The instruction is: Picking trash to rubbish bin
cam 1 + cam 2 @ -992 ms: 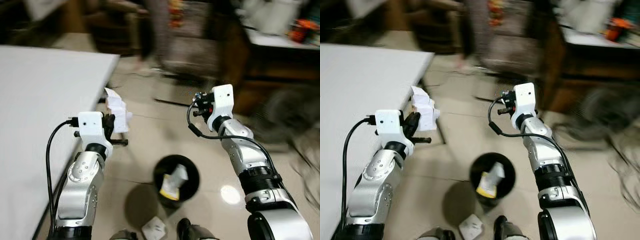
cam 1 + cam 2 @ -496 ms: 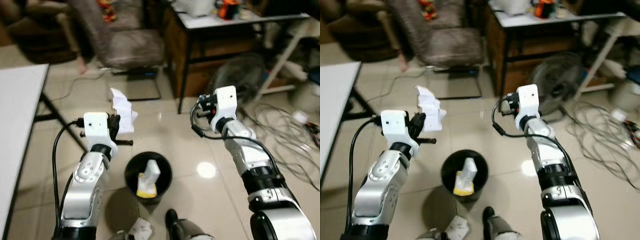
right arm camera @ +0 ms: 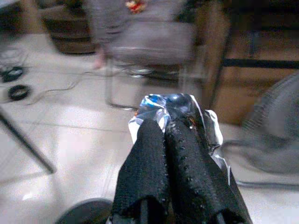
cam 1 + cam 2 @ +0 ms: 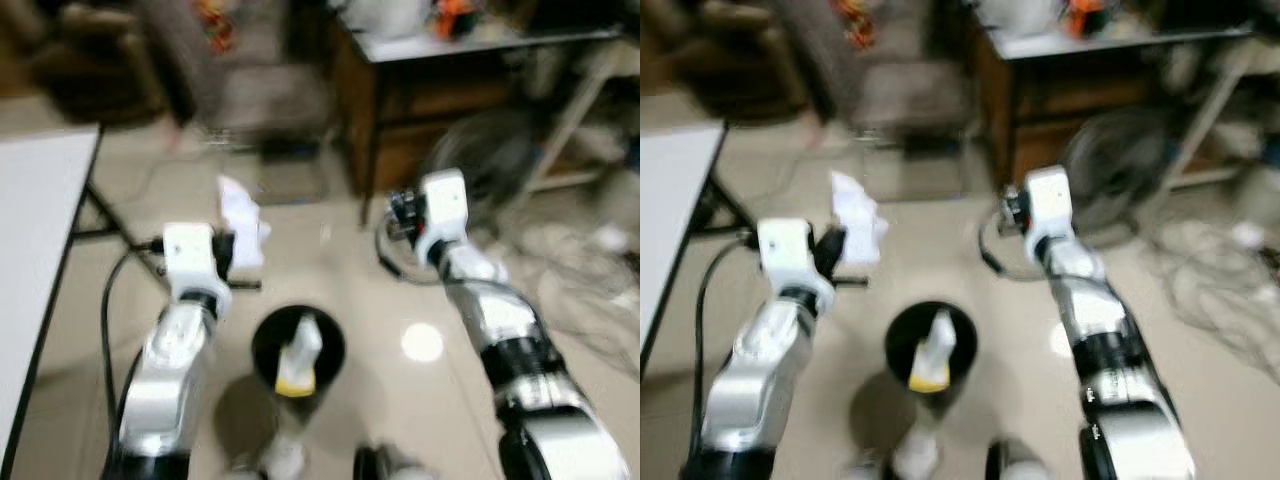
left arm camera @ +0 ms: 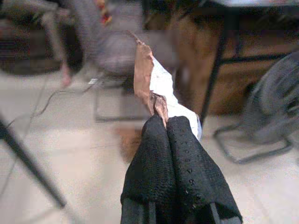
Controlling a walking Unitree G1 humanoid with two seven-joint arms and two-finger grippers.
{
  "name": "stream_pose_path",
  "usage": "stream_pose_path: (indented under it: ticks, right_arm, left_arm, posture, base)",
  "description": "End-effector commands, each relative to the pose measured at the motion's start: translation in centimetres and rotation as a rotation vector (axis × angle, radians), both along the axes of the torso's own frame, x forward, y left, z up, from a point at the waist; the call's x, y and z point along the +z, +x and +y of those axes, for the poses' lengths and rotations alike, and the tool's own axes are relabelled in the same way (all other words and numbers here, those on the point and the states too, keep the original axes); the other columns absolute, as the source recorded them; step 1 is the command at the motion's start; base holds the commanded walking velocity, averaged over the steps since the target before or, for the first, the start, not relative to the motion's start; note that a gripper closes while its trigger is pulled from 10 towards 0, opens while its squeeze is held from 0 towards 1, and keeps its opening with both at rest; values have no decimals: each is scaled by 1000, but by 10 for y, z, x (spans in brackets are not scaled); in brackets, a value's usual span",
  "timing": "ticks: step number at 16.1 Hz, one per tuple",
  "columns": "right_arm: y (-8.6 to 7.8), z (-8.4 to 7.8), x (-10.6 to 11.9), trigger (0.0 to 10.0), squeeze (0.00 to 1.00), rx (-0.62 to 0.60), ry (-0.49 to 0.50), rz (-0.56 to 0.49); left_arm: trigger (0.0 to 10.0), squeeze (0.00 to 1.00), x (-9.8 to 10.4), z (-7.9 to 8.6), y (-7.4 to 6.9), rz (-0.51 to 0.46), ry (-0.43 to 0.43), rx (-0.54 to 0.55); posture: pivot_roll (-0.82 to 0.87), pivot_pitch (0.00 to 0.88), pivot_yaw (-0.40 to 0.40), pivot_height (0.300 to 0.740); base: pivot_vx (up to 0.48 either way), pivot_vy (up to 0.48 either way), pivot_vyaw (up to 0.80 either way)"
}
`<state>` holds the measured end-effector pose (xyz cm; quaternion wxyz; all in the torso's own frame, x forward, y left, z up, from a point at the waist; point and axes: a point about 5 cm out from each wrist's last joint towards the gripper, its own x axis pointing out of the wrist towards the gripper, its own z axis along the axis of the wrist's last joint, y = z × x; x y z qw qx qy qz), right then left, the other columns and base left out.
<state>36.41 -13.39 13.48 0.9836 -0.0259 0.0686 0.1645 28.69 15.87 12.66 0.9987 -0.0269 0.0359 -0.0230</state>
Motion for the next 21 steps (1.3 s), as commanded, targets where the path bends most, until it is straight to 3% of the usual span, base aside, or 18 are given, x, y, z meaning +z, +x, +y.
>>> stream_pose_path:
  ticks: [1,5,10,13,16,19,21]
  right_arm:
    - [-3,4,-8,10000,0,17,6,38]
    - [-14,17,-29,10000,0,49,25,104]
    - [-24,22,-45,10000,0,36,46,162]
    - [-35,30,-44,10000,0,57,104,201]
    - [-63,39,-45,10000,0,141,137,267]
    - [-74,34,-45,10000,0,123,122,285]
    - [-78,31,-32,10000,0,109,128,274]
  left_arm:
    - [0,0,-4,4,1,16,15,18]
    - [0,0,-21,11,3,80,29,27]
    - [0,0,-45,9,4,164,54,-12]
    - [0,0,-63,0,7,223,51,-55]
    - [0,0,-82,-14,9,284,56,-108]
    - [0,0,-94,-25,9,338,60,-145]
    - [0,0,-105,-38,6,374,45,-190]
  posture:
    - [-64,165,42,740]
    - [-55,190,60,740]
    - [-71,230,85,740]
    - [-110,257,97,740]
    - [-174,292,96,740]
    - [-202,309,95,740]
    - [-257,335,96,740]
  base:
    - [0,0,0]
    - [0,0,0]
    - [0,0,0]
    - [0,0,0]
    - [0,0,0]
    - [0,0,0]
    - [0,0,0]
